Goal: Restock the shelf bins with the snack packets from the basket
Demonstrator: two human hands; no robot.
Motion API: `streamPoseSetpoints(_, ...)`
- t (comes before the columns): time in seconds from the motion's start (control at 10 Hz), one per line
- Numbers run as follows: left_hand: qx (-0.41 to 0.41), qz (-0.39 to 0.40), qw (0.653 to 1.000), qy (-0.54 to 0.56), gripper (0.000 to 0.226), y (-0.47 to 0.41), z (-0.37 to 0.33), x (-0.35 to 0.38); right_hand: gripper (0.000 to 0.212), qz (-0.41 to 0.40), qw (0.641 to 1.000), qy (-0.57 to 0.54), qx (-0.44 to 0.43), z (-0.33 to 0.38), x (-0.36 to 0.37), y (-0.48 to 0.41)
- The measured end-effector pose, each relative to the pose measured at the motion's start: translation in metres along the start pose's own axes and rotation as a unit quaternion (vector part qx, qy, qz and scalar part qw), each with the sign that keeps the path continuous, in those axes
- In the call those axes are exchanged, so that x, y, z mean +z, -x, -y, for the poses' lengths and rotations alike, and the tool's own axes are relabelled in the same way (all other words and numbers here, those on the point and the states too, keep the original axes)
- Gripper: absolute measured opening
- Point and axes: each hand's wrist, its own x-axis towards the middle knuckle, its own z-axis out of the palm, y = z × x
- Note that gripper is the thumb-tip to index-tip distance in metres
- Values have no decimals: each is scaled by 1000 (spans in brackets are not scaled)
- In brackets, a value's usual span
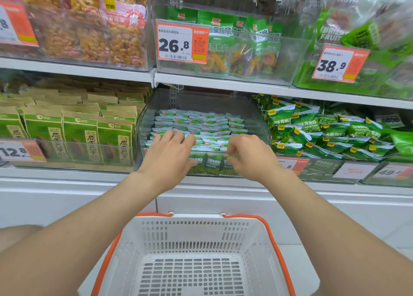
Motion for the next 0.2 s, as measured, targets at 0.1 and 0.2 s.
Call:
streamPoseSetpoints(0.1,-3,-94,994,54,22,5,17,-30,23,-78,996,35,-27,28,-2,5)
streamPoseSetpoints(0.2,-107,-127,982,94,16,10,53,-52,30,-145,982,-14,-120,77,-1,11)
